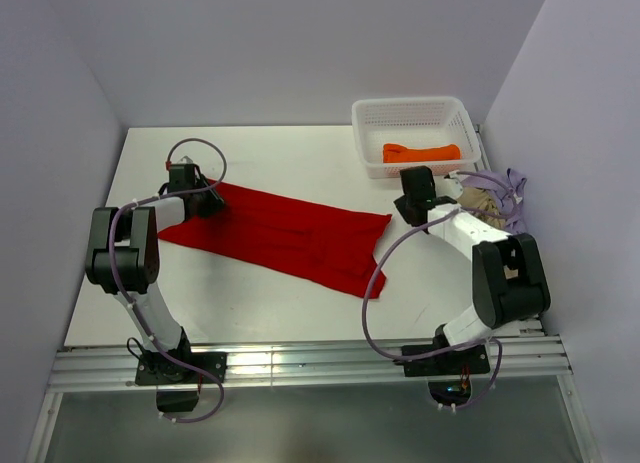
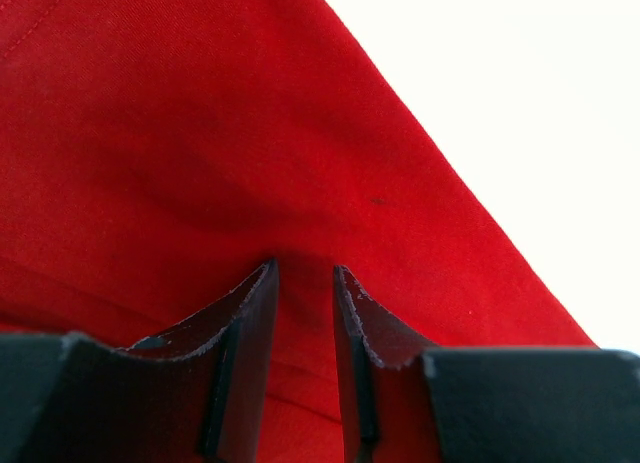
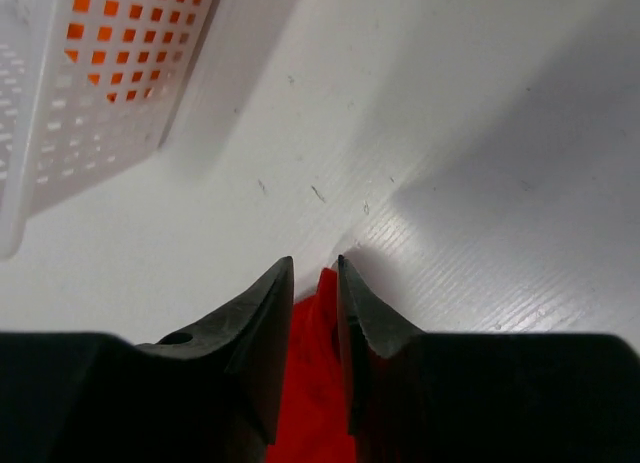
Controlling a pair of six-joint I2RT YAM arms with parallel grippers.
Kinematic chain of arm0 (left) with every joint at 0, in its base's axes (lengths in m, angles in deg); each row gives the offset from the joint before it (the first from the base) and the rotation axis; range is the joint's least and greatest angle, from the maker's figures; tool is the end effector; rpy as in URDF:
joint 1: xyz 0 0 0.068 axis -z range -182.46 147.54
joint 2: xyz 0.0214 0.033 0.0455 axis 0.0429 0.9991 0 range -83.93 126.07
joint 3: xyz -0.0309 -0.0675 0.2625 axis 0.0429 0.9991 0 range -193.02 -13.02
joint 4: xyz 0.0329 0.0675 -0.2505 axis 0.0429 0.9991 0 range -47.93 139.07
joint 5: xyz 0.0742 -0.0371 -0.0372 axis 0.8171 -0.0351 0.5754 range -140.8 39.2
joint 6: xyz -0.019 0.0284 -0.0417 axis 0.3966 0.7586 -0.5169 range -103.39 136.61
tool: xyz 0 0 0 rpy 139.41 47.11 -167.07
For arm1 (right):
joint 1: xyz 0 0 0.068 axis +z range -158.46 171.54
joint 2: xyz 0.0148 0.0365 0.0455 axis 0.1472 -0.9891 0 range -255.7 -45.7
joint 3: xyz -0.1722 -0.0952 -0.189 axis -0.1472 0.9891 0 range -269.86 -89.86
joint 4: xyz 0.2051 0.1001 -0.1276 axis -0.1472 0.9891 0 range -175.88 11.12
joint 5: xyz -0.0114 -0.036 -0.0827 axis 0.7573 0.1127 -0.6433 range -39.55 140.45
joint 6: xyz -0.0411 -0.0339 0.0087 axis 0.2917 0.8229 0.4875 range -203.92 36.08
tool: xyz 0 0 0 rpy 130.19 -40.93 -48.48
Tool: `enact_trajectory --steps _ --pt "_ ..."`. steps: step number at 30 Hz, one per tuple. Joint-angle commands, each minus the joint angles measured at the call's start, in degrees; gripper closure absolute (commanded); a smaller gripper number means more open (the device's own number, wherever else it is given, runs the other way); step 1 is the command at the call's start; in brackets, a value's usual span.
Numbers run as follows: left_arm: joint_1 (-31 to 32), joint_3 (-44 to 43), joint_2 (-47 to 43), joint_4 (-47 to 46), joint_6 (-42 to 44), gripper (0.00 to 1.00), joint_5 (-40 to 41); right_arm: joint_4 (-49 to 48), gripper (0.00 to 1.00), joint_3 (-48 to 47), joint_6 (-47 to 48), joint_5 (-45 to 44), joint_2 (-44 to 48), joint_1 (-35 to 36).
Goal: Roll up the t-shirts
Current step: Fold the tshirt
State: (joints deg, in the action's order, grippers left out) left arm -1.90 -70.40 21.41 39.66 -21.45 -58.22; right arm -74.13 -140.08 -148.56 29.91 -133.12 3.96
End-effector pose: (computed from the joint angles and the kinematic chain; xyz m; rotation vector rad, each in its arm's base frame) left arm 0.3749 -0.0082 0.1484 -0.7138 2.3010 -0.4728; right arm 0.3054 0.0545 0.1960 1.1823 2.0487 0.2159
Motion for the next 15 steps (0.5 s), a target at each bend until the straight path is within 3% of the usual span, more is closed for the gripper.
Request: enact_trajectory --steps 1,3,7,9,10,11,15 --pt "-0.4 0.6 0.4 4.1 2.4 0.65 0.9 9.2 0.68 -4.6 -3.8 -9.9 -1.8 1.5" --pt "-0.4 0.4 0.6 4.2 2.5 0.65 0.9 9.8 0.61 -4.7 -3.6 -11.0 -1.9 1.6" --pt "-0.4 0.4 0.7 3.9 2.6 0.65 0.4 8.0 0.59 -2.2 0.9 -8.9 0.1 1.4" --pt "-0.4 1.0 0.0 3.3 2.9 0.65 -0.2 2.2 0.60 1.6 4.7 -4.0 4.3 0.8" --pt "-0.4 1.3 -0.2 3.1 2.9 0.65 -0.3 0.1 0.62 6.1 5.3 -1.6 5.8 -0.6" --pt "-0.4 1.4 -0.4 3.0 3.1 0.65 -0.7 -5.9 0.70 8.6 8.6 1.9 9.1 -1.6" --pt "-0.3 2.2 -1.1 2.9 3.1 0.64 -0.7 -11.5 0.82 16.5 11.7 12.9 14.1 -5.7"
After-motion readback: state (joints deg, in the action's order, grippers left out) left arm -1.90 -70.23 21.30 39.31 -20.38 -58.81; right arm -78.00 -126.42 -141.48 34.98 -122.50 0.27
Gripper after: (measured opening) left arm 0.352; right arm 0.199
